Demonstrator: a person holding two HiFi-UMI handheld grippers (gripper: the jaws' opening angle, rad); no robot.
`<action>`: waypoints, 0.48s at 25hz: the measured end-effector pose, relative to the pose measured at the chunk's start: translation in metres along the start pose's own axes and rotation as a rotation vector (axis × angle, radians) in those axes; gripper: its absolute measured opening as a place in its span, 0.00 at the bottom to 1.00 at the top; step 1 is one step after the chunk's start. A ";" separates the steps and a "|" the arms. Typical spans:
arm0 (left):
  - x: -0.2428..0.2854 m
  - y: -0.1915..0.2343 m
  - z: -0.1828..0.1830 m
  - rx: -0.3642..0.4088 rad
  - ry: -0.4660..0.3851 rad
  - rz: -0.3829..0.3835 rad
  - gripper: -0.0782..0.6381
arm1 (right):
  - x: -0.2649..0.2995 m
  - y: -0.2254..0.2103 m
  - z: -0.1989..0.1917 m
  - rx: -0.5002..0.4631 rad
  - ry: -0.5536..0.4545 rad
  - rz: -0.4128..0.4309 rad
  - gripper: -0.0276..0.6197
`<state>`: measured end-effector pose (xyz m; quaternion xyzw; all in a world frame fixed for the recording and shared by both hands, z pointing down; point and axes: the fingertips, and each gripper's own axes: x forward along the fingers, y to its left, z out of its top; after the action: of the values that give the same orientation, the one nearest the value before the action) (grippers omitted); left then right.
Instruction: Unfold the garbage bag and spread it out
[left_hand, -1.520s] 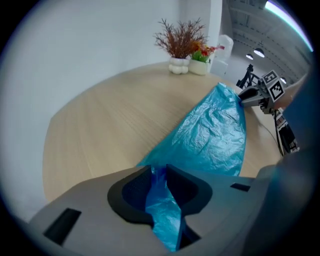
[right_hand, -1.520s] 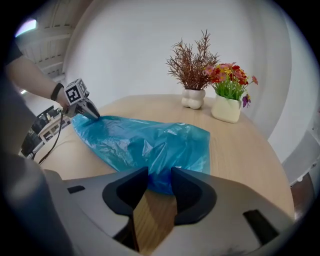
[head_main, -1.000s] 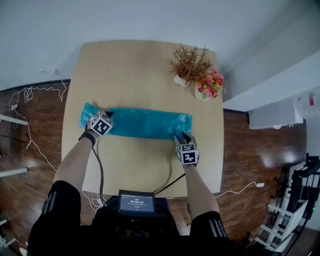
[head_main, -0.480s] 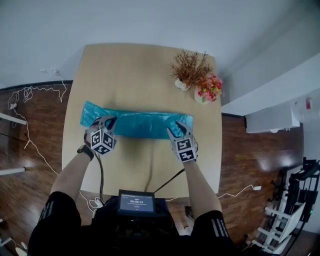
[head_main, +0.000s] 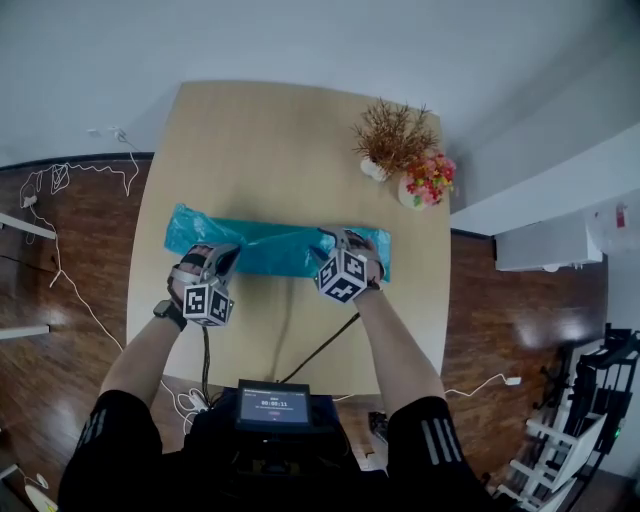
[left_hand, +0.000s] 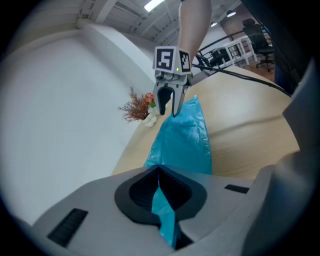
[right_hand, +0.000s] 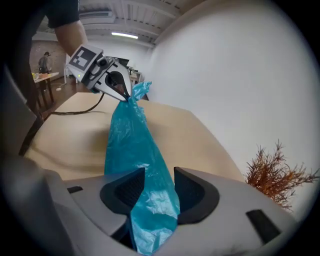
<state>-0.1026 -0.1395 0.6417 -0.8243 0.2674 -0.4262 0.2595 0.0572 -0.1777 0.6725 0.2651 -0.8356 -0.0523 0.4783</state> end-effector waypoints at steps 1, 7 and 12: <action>-0.001 -0.003 0.000 0.011 -0.003 -0.004 0.11 | 0.005 0.001 -0.002 -0.019 0.020 0.008 0.37; -0.009 -0.019 -0.002 0.081 -0.011 -0.021 0.11 | 0.024 0.009 -0.020 -0.077 0.110 0.025 0.32; -0.013 -0.021 -0.004 0.078 -0.001 -0.032 0.11 | 0.023 0.007 -0.016 -0.103 0.120 -0.007 0.13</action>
<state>-0.1077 -0.1163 0.6498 -0.8180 0.2375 -0.4399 0.2847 0.0581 -0.1800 0.7013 0.2457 -0.8006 -0.0811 0.5404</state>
